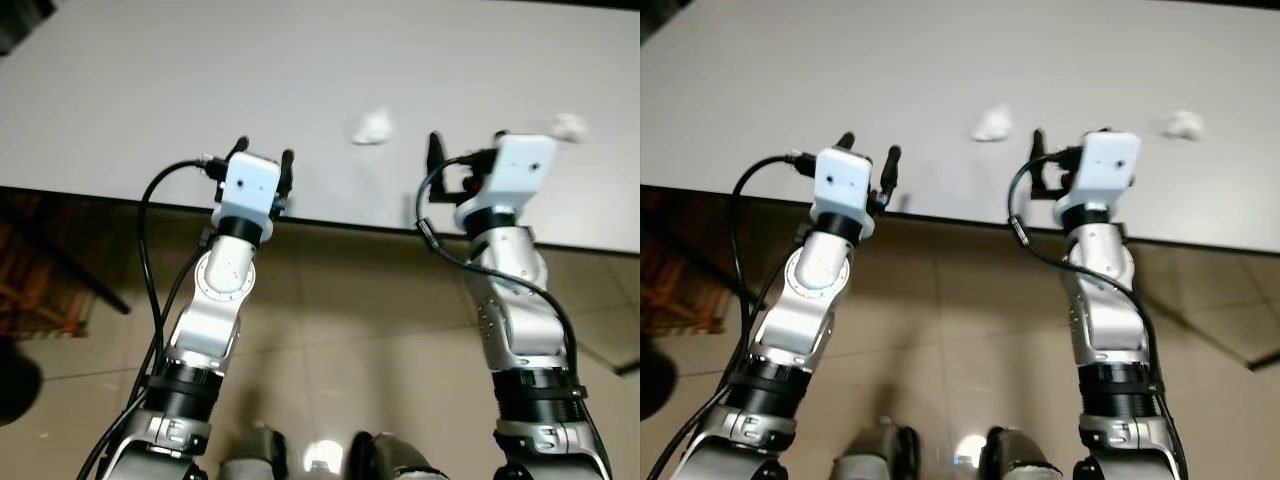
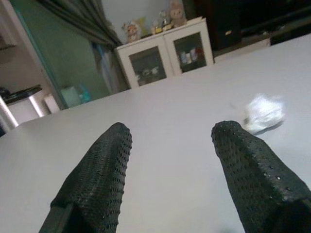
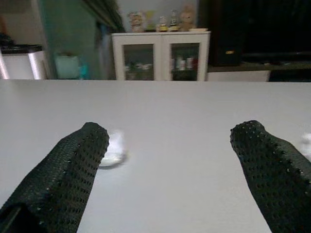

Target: Picking trash to rubbish bin

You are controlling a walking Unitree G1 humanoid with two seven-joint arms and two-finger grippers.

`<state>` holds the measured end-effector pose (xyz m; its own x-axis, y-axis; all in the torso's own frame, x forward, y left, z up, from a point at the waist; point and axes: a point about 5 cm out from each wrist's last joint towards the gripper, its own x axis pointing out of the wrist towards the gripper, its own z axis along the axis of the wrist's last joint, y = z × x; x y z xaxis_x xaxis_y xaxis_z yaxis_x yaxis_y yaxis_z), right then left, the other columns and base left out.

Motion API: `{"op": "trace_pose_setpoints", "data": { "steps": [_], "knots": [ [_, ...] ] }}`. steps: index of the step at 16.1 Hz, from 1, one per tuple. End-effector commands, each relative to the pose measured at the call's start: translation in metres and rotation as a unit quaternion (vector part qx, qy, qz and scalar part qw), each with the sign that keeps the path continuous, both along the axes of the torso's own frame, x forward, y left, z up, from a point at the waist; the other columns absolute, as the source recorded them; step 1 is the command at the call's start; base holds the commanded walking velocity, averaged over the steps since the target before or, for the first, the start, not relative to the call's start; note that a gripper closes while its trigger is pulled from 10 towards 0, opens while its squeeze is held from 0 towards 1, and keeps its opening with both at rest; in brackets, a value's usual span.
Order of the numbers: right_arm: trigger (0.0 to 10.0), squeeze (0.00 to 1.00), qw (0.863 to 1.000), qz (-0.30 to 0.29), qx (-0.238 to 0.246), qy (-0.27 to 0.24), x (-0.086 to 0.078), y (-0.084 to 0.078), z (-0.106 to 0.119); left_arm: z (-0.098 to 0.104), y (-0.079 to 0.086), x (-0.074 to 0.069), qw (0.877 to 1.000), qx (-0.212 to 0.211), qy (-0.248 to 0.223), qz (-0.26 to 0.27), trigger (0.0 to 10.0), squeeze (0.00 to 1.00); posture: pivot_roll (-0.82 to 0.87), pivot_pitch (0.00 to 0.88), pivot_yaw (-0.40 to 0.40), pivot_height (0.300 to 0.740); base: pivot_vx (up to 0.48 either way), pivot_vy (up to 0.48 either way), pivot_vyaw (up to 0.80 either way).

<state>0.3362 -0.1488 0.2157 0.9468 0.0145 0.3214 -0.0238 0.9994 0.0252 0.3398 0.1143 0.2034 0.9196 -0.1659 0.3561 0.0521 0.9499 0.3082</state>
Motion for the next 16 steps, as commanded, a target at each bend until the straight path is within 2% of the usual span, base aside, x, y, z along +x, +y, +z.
{"op": "trace_pose_setpoints", "data": {
  "steps": [1, 8, 16],
  "knots": [
    [10.0, 0.0, 1.0, 0.012, 0.004, 0.009, -0.001, 0.0061, -0.0042, -0.0026, 0.0074, -0.0007, 1.0, 0.0, 0.004, 0.012, 10.0, 0.0, 0.0, 0.245, 0.018, 0.74, 0.0, -0.307, 0.0],
    [10.0, 0.0, 1.0, 0.016, 0.004, 0.009, -0.0017, 0.0079, -0.0052, -0.0021, 0.0069, -0.0004, 1.0, 0.0, 0.003, 0.009, 10.0, 0.0, 0.0, 0.231, 0.023, 0.74, 0.0, -0.311, 0.0],
    [10.0, 0.0, 1.0, 0.021, 0.001, 0.014, -0.0017, 0.0096, -0.0068, -0.0057, 0.0039, -0.0008, 1.0, -0.01, 0.007, 0.009, 10.0, 0.0, 0.0, 0.237, 0.018, 0.74, 0.0, 0.0, 0.0]
  ]
}}
